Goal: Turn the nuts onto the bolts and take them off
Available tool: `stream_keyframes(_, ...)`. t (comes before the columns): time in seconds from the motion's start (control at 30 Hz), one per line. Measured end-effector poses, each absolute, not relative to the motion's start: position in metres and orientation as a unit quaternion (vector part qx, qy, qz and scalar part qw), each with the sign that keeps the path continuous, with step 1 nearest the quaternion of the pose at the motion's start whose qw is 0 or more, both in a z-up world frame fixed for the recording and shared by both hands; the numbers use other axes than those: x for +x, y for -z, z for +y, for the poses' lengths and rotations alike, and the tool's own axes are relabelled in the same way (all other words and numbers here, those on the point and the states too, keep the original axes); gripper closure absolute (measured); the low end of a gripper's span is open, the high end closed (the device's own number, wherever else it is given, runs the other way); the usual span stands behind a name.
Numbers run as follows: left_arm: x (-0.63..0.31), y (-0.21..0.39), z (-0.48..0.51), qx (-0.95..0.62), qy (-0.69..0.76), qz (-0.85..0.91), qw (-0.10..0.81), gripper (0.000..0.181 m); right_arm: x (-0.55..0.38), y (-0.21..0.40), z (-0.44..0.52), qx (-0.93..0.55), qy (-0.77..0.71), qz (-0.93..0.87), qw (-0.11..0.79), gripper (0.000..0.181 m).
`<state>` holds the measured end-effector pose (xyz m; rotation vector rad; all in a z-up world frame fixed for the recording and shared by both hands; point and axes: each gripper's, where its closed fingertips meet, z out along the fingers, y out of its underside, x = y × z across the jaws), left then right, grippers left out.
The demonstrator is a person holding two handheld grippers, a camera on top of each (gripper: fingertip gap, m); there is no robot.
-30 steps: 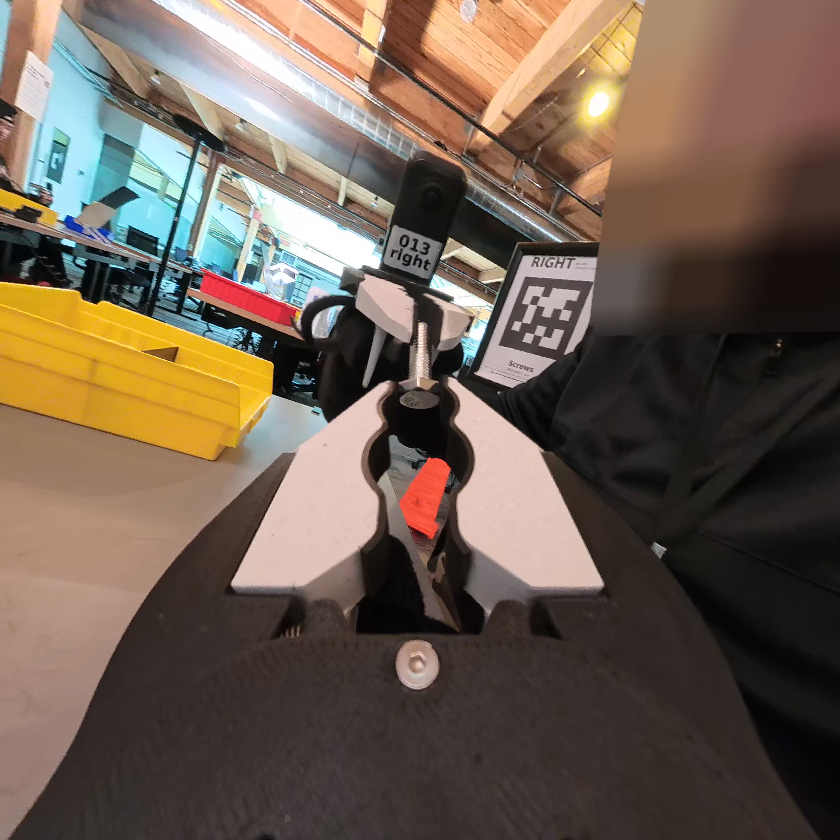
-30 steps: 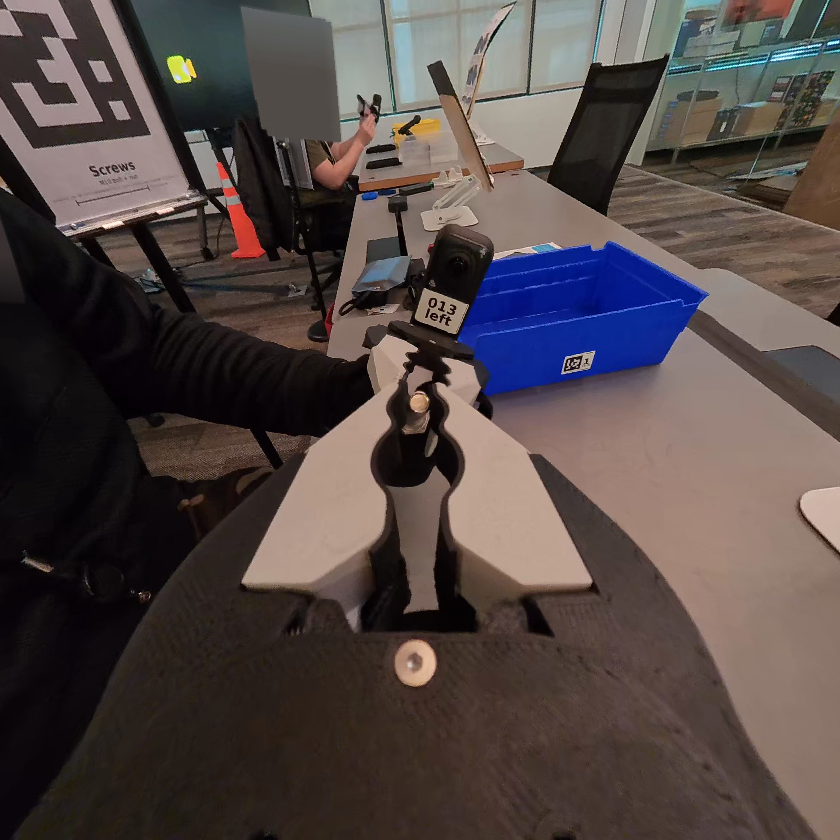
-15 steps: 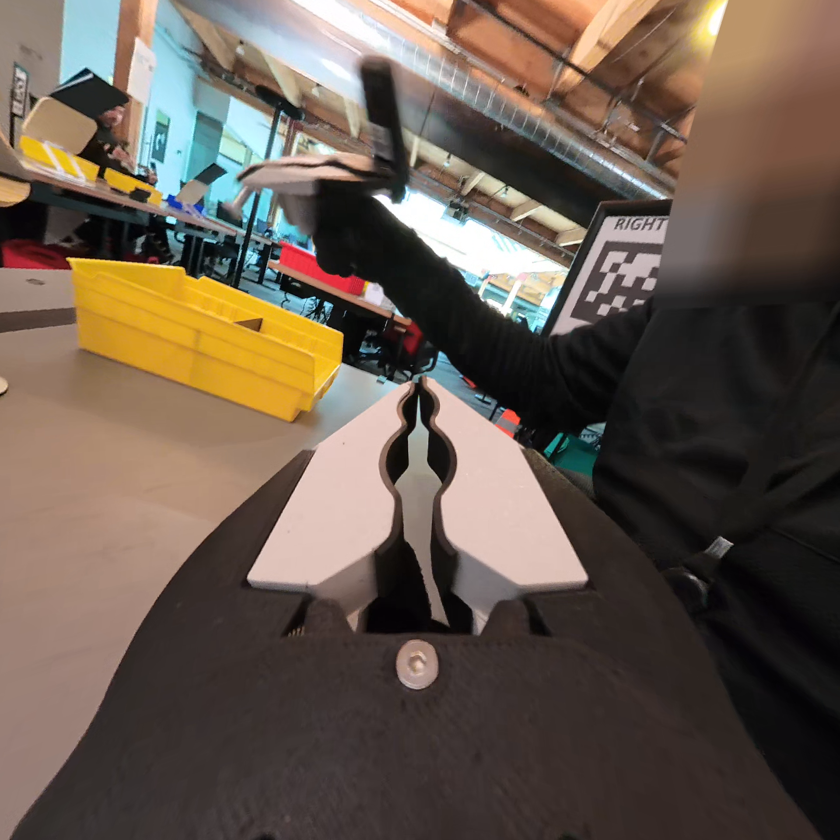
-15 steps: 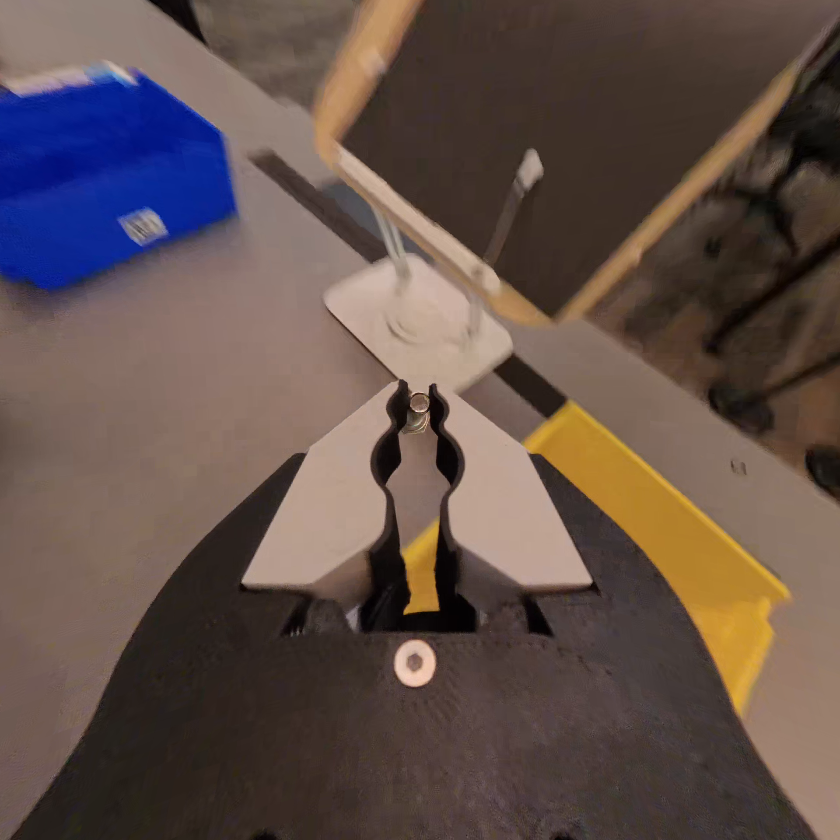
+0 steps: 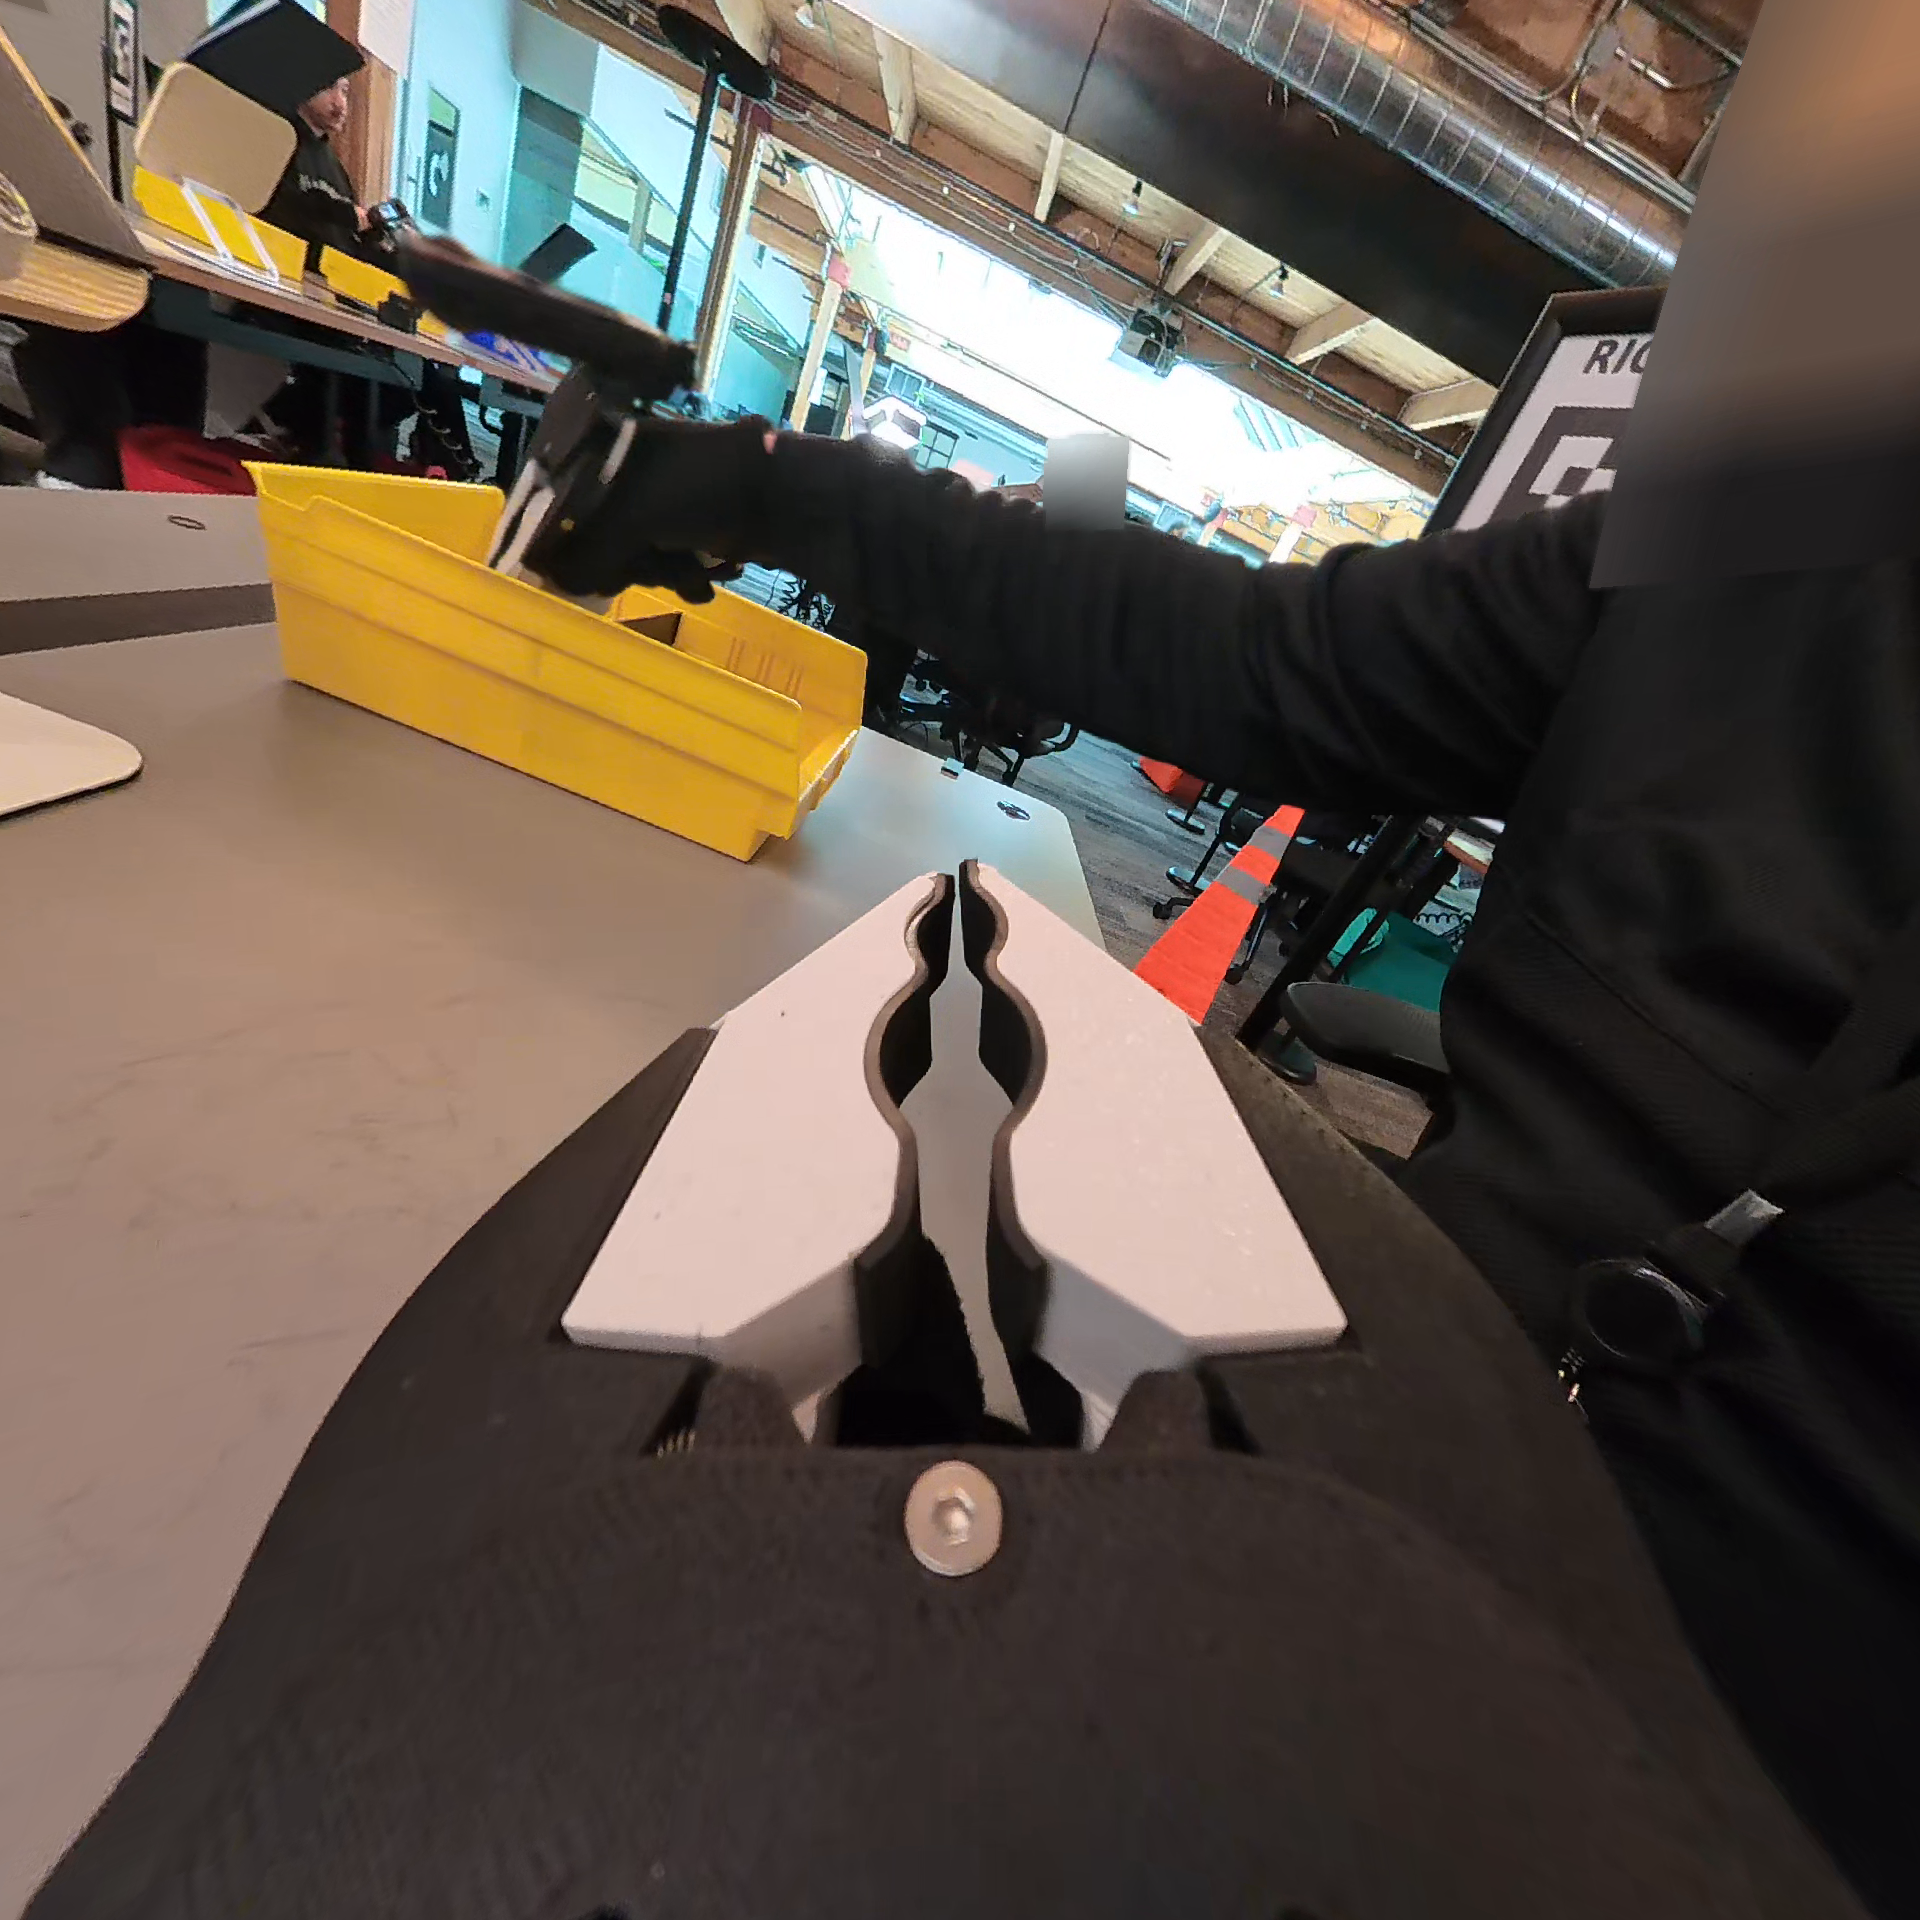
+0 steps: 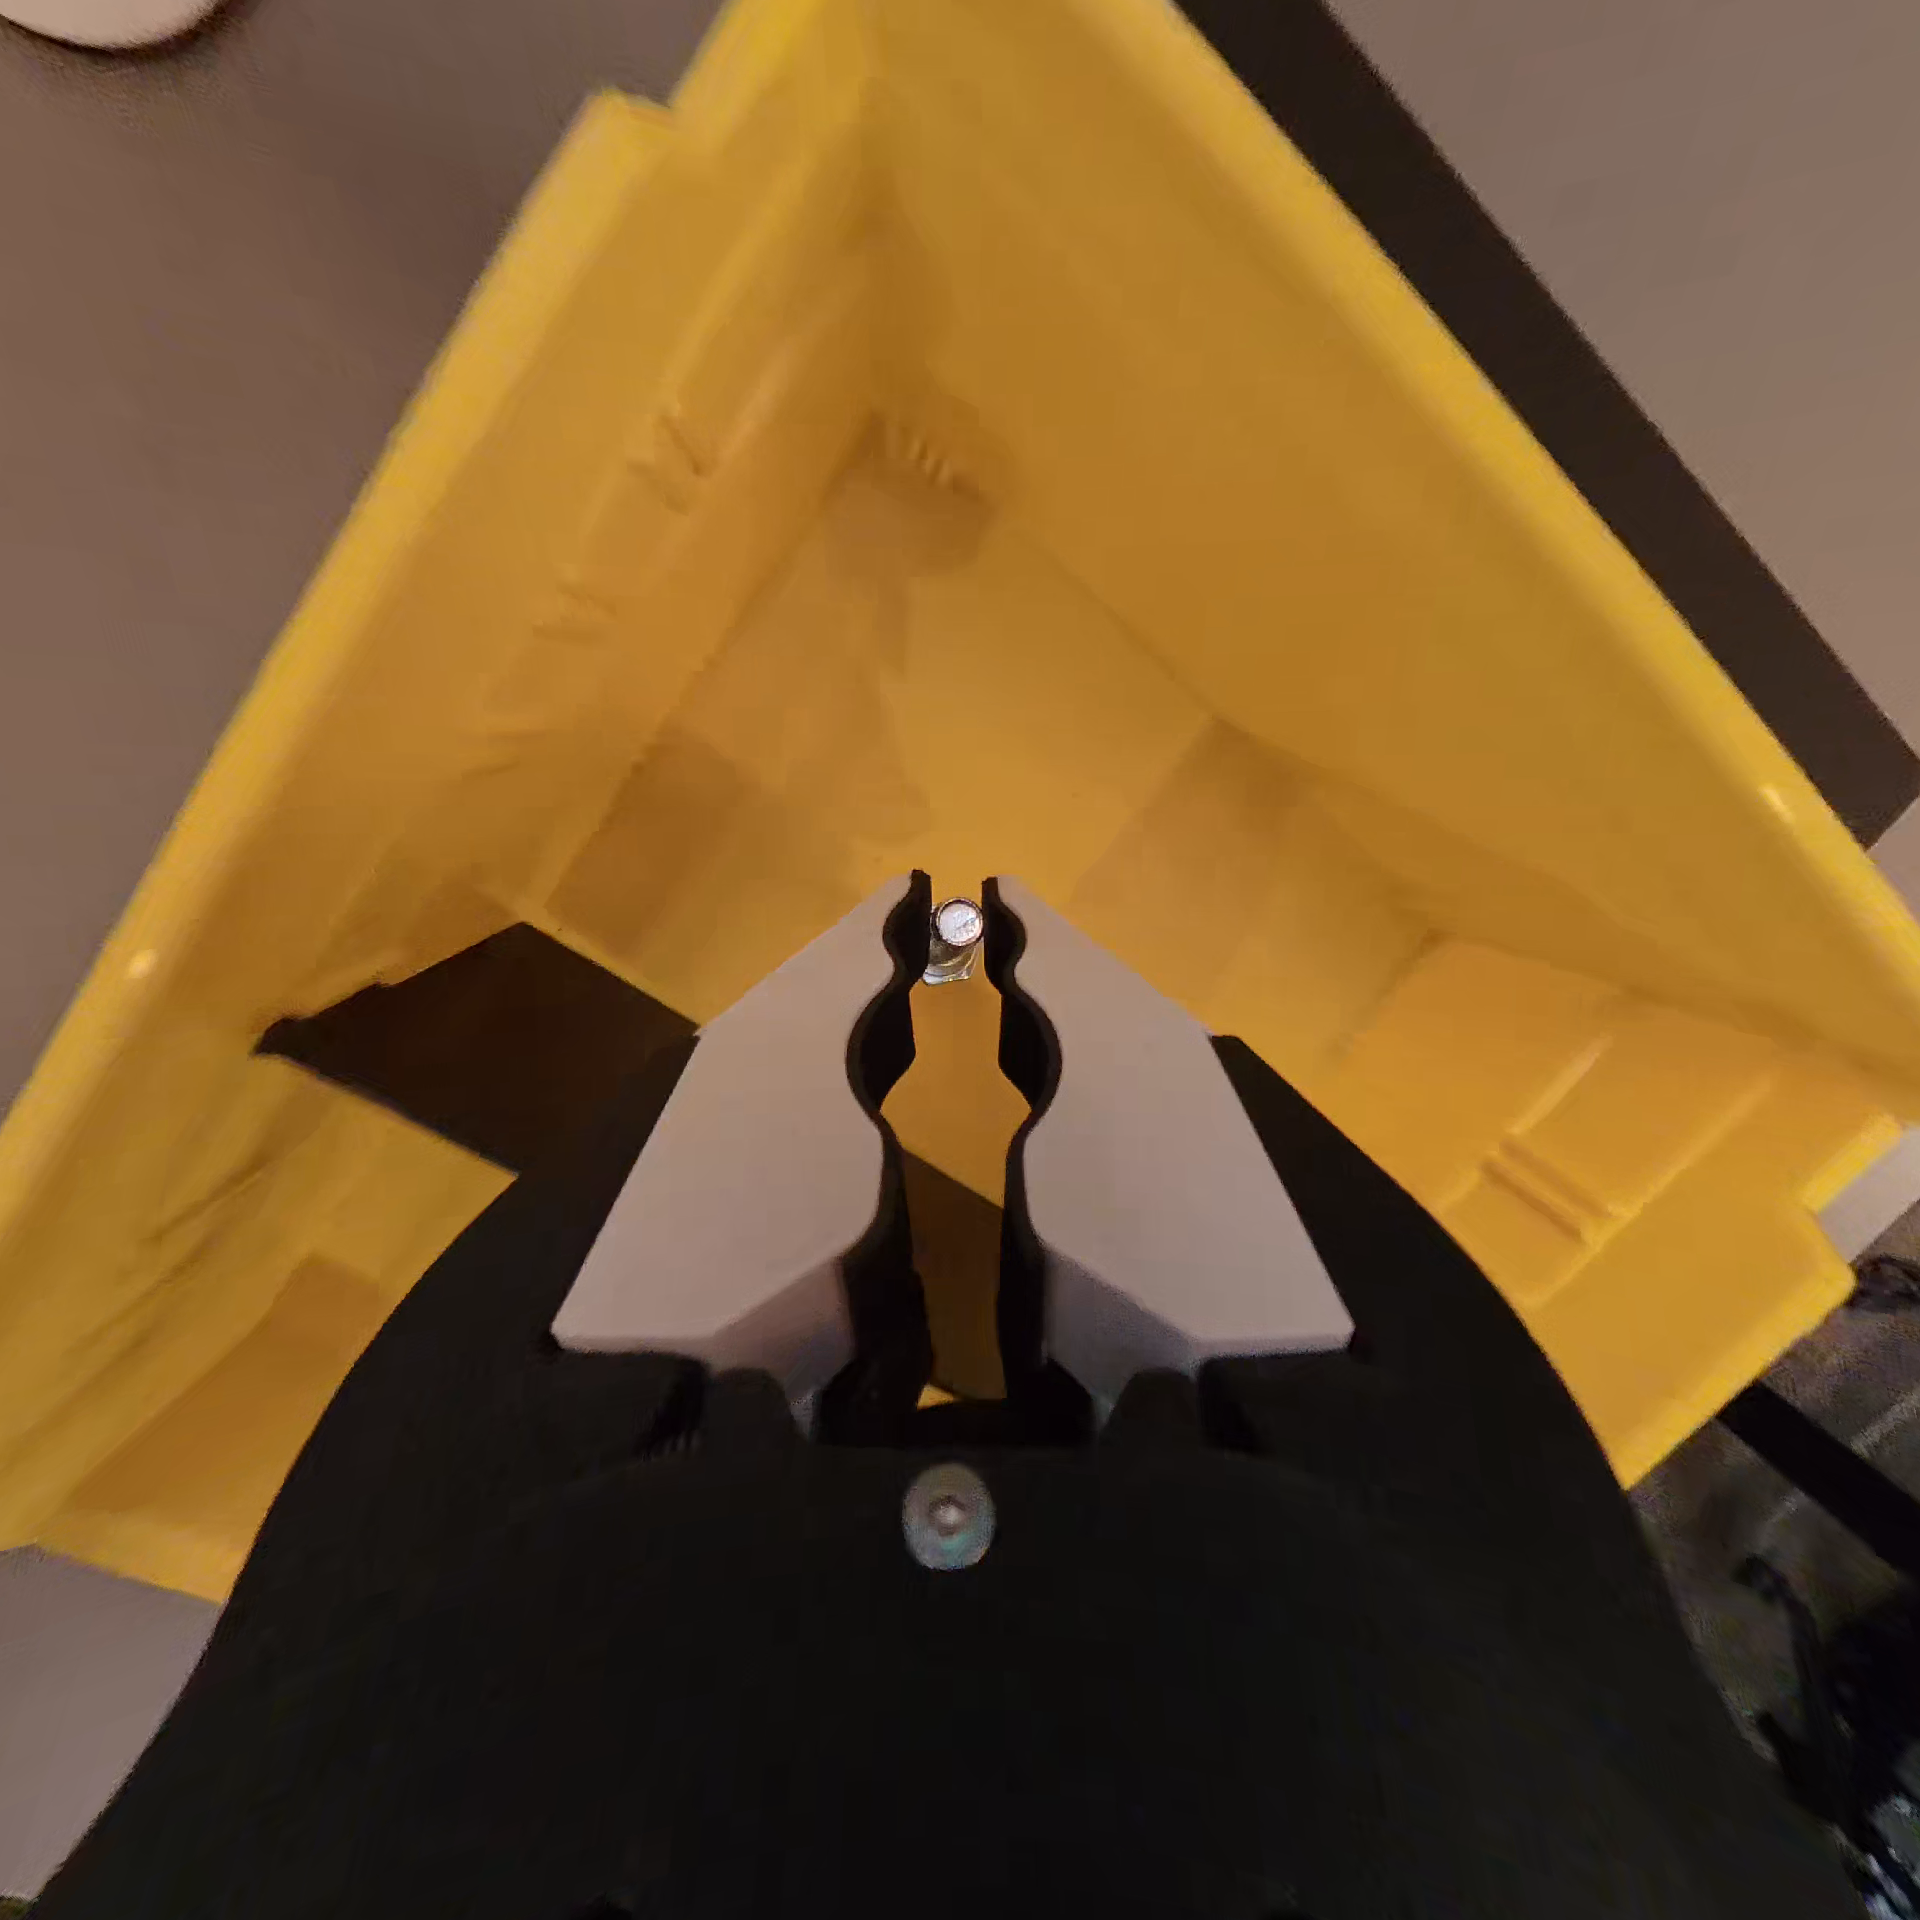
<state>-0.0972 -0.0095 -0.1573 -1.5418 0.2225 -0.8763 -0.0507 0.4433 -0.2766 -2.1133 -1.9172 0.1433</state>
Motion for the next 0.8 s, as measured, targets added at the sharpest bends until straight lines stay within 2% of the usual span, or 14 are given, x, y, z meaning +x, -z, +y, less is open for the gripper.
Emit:
stream_keyframes(0.1,-0.100,0.160,-0.009,-0.673,0.384,0.093,0.625,0.181,-0.050,0.292,0.450,-0.738,-0.021,-0.664,0.123,0.173)
stream_keyframes(0.2,-0.103,0.165,-0.007,-0.677,0.383,0.089,0.622,0.179,-0.057,0.293,0.452,-0.740,-0.029,-0.659,0.131,0.165)
stream_keyframes(0.27,-0.105,0.165,-0.006,-0.678,0.382,0.084,0.623,0.177,-0.060,0.282,0.455,-0.741,-0.031,-0.653,0.155,0.151)
stream_keyframes(0.37,-0.108,0.168,-0.004,-0.681,0.375,0.079,0.624,0.172,-0.072,0.243,0.448,-0.737,-0.080,-0.635,0.219,0.148)
stream_keyframes(0.6,-0.100,0.155,-0.002,-0.679,0.363,0.091,0.631,0.167,-0.108,0.121,0.312,-0.653,-0.351,-0.598,0.304,0.139)
stream_keyframes(0.7,-0.092,0.147,-0.001,-0.680,0.353,0.102,0.634,0.163,-0.114,0.088,0.246,-0.613,-0.433,-0.588,0.301,0.123)
stream_keyframes(0.8,-0.086,0.134,0.000,-0.678,0.338,0.105,0.644,0.162,-0.117,0.073,0.182,-0.580,-0.491,-0.594,0.263,0.099)
